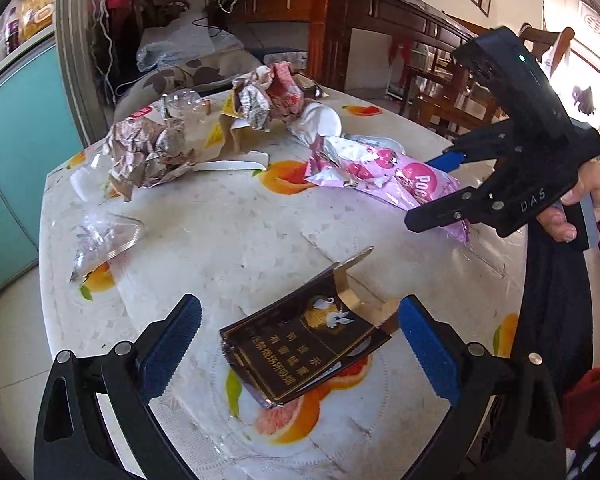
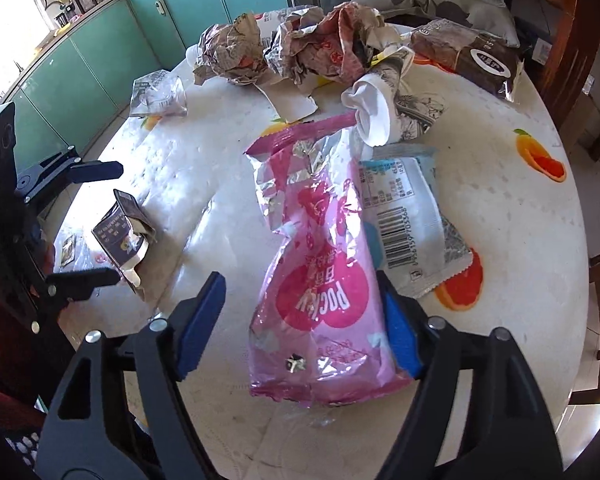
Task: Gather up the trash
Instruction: 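Grasp the dark cigarette box with the left tool while the right tool grasps the pink snack bag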
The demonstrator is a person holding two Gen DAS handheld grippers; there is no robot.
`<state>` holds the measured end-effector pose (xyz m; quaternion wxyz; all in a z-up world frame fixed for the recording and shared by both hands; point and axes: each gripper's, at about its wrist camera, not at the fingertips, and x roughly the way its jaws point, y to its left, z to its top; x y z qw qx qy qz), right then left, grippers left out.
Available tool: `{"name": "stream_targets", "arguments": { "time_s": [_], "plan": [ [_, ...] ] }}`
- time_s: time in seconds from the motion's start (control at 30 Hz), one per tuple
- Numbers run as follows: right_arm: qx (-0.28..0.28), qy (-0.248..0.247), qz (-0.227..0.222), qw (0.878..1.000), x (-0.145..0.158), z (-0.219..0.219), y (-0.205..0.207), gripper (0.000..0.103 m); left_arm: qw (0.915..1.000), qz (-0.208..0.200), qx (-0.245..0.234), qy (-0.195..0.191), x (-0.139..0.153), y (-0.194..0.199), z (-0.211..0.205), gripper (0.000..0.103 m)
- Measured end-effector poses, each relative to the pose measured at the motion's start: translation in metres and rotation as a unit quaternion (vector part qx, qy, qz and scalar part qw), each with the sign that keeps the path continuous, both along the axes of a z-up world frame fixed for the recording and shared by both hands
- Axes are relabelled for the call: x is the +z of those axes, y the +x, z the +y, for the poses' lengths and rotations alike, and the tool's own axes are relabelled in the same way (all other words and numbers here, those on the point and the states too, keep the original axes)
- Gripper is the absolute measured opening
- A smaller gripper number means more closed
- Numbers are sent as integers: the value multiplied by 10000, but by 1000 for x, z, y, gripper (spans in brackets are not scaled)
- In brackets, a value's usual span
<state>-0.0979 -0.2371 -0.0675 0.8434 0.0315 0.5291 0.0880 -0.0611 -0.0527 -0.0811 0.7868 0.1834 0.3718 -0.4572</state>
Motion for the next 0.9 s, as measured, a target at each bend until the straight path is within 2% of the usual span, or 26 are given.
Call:
{"name": "stream_targets", "arguments": {
  "time_s": [0.1, 0.2, 0.37, 0.43, 0.5, 0.6, 0.73, 0.8, 0.9],
  "plan": [
    [77, 33, 24, 10000, -2, 2, 1, 80, 9991, -48, -229, 354, -6, -3, -16, 95],
    [123, -36, 0, 9999, -3, 3, -1, 81, 9977, 72, -123, 659, -15, 4, -32, 96],
    [-149, -449, -190, 9987, -4, -7, -1, 81, 9975, 221, 475, 481, -12, 20, -40, 95],
    [-215, -317, -204, 9991, -4, -14, 0, 79, 9958, 308, 806, 321, -11, 28, -35, 91],
    [-250, -289, -269, 9989, -2, -16, -1, 70, 9940, 389, 1012, 101, -7, 35, -30, 81],
    [-271, -240, -324, 9988, 3, -18, -1, 69, 9920, 427, 1188, -87, -2, 39, -26, 74],
    [-305, -103, -547, 9980, 16, -18, -9, 70, 9925, 395, 1154, -96, 0, 35, -23, 80],
    [-248, -141, -585, 9979, 17, -15, -11, 70, 9938, 301, 1065, -79, 4, 28, -19, 93],
    [-86, -286, -553, 9980, 12, -8, -11, 70, 9948, 339, 951, -88, 5, 22, -15, 94]
  ]
}}
